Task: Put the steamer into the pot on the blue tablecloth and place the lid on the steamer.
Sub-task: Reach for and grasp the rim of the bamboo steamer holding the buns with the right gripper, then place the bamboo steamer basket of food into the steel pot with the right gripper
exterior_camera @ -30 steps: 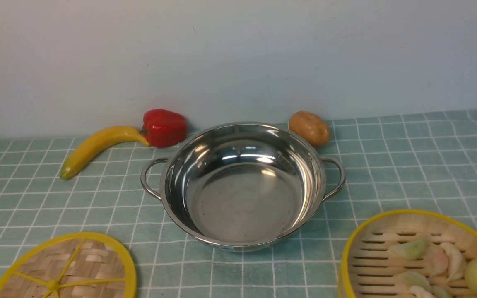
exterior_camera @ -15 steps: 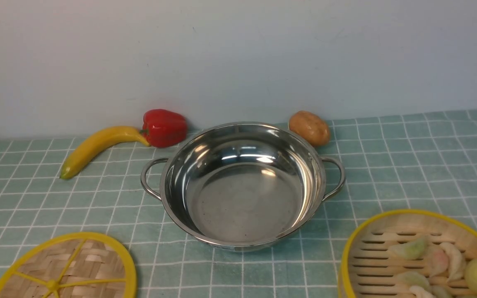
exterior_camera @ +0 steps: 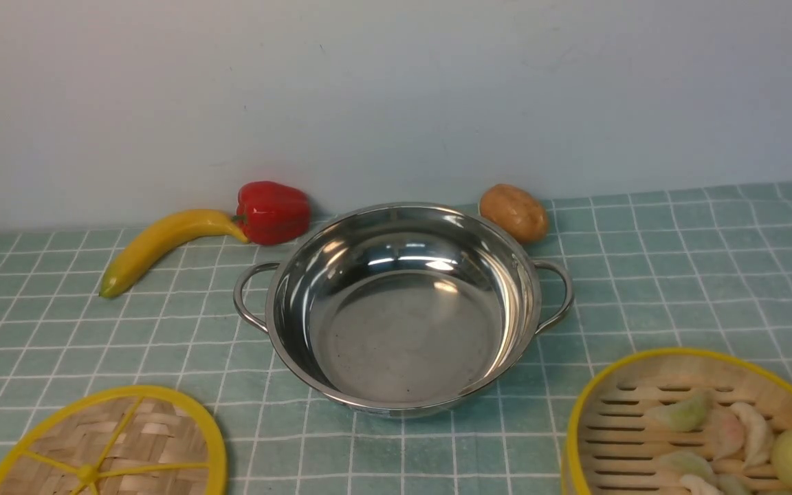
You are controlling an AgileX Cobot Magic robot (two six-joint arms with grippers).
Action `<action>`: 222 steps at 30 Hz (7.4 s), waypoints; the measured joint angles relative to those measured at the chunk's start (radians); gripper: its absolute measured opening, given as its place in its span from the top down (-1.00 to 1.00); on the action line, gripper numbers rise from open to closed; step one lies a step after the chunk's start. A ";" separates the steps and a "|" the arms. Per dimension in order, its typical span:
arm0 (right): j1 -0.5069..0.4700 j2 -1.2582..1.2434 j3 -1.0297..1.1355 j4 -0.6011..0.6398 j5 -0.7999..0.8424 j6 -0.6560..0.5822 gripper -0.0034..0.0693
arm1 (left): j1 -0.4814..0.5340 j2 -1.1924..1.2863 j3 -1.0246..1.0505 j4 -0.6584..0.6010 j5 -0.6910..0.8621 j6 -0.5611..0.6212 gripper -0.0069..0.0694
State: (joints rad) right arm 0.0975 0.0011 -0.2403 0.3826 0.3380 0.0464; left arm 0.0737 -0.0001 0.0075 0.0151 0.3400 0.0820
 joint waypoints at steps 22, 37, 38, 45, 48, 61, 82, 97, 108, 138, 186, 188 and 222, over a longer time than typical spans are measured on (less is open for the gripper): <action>0.000 -0.003 -0.269 0.331 0.110 0.046 0.24 | 0.000 0.000 0.000 0.000 0.000 0.000 0.18; 0.000 -0.001 -0.269 0.227 0.243 -0.154 0.24 | 0.000 0.000 0.000 0.000 0.000 0.000 0.18; 0.000 0.004 -0.269 0.246 0.255 -0.161 0.24 | 0.000 0.000 0.000 0.000 0.000 0.000 0.18; 0.000 0.179 -0.315 0.315 0.377 -0.267 0.24 | 0.000 0.000 0.000 0.000 0.000 0.000 0.18; 0.000 0.331 -0.381 0.296 0.489 -0.351 0.24 | 0.000 0.000 0.000 0.000 0.000 0.000 0.18; 0.008 1.102 -0.621 0.265 0.740 -0.470 0.24 | 0.000 0.000 0.000 0.000 0.000 0.000 0.18; 0.545 1.513 -0.635 -0.194 0.541 0.069 -0.11 | 0.000 0.000 0.000 0.000 0.000 0.000 0.18; 0.549 1.618 -0.638 -0.207 0.486 0.102 0.13 | 0.000 0.000 0.000 0.000 0.000 0.000 0.18; 0.549 1.683 -0.639 -0.183 0.474 0.102 0.38 | 0.000 0.000 0.000 0.000 0.000 0.000 0.18; 0.550 1.438 -1.044 -0.397 0.897 0.062 0.75 | 0.000 0.000 0.000 0.000 0.000 0.000 0.18; 0.748 2.287 -1.783 -0.427 0.918 -0.359 0.75 | 0.000 0.000 0.000 0.001 0.000 0.000 0.18; 0.748 2.287 -1.783 -0.404 0.918 -0.358 0.75 | 0.000 0.000 0.000 0.001 0.000 0.000 0.18; 0.749 2.236 -1.788 -0.413 0.895 -0.211 -0.06 | 0.000 0.000 0.000 0.001 0.000 0.000 0.18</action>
State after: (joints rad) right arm 0.8469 2.2368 -2.0286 -0.0307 1.2334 -0.1649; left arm 0.0737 -0.0001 0.0075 0.0159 0.3400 0.0820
